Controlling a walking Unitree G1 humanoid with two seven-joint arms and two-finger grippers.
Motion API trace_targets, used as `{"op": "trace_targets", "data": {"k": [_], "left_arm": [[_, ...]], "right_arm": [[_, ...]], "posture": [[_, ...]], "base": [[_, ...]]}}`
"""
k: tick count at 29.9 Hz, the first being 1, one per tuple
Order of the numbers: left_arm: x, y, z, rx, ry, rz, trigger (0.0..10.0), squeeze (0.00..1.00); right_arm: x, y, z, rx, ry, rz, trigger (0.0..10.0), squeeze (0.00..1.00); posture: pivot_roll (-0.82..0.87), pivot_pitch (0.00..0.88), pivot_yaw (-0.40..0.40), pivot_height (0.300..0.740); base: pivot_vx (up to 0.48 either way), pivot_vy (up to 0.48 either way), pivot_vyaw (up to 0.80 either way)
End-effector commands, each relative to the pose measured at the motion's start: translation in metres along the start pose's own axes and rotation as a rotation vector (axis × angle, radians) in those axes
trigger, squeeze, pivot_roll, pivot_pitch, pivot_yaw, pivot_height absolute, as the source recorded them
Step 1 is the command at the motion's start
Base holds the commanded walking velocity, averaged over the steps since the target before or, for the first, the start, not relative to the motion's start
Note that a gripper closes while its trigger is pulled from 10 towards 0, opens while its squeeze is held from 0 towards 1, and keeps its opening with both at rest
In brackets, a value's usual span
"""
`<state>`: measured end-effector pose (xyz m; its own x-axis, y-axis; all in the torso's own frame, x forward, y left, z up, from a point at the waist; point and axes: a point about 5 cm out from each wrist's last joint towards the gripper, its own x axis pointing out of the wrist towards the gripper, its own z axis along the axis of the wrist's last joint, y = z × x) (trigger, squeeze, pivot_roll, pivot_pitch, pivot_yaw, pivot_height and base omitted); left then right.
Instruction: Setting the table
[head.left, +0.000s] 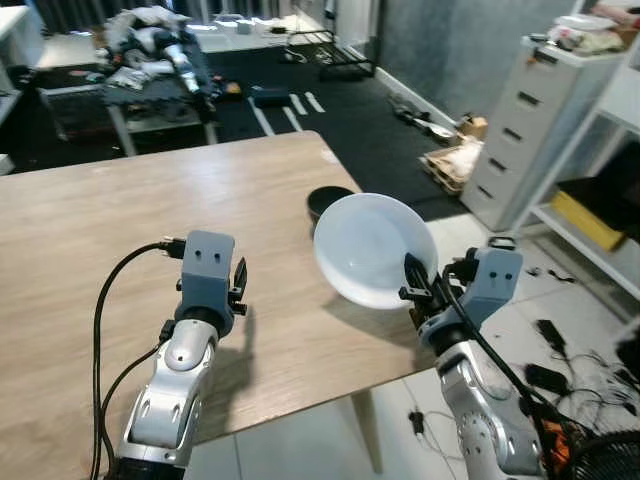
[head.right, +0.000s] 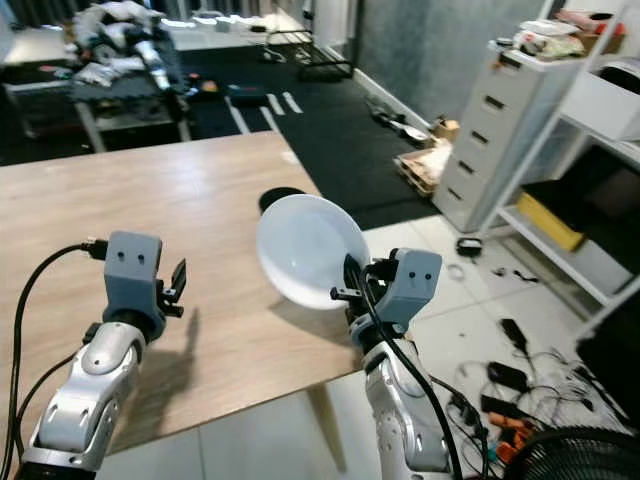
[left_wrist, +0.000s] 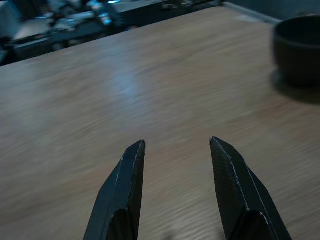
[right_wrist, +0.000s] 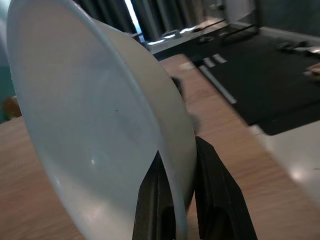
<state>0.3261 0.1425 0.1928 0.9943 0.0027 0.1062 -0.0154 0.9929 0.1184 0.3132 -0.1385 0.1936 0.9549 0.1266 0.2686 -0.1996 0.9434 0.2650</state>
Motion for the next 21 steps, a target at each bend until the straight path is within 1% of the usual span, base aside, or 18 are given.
{"op": "trace_targets", "data": {"k": [1,12,18,21], "left_arm": [[-0.0030,0.0007,-0.0033,0.009,0.005,0.001,10.0,0.00],[-0.0032,-0.0001,-0.0037,0.010,0.006,-0.004,10.0,0.00],[-0.0033,-0.0004,-0.0040,0.010,0.009,-0.005,10.0,0.00],[-0.0030,-0.0003,-0.0039,0.008,0.011,-0.004,10.0,0.00]], "right_arm": [[-0.0004,-0.0006,-0.0015,0.010,0.003,-0.007,10.0,0.00],[0.0001,-0.0020,-0.0016,0.009,0.005,-0.016,10.0,0.00],[0.0002,-0.0037,-0.0026,-0.012,0.011,-0.034,10.0,0.00],[0.0004,-0.0045,-0.0033,-0.009,0.016,-0.050,10.0,0.00]], "posture": [[0.09,0.112,0.097,0.740],[0.09,0.112,0.098,0.740],[0.09,0.112,0.098,0.740],[0.08,0.115,0.098,0.740]], "base": [[0.000,0.000,0.80],[0.000,0.000,0.80],[0.000,0.000,0.79],[0.000,0.000,0.00]]}}
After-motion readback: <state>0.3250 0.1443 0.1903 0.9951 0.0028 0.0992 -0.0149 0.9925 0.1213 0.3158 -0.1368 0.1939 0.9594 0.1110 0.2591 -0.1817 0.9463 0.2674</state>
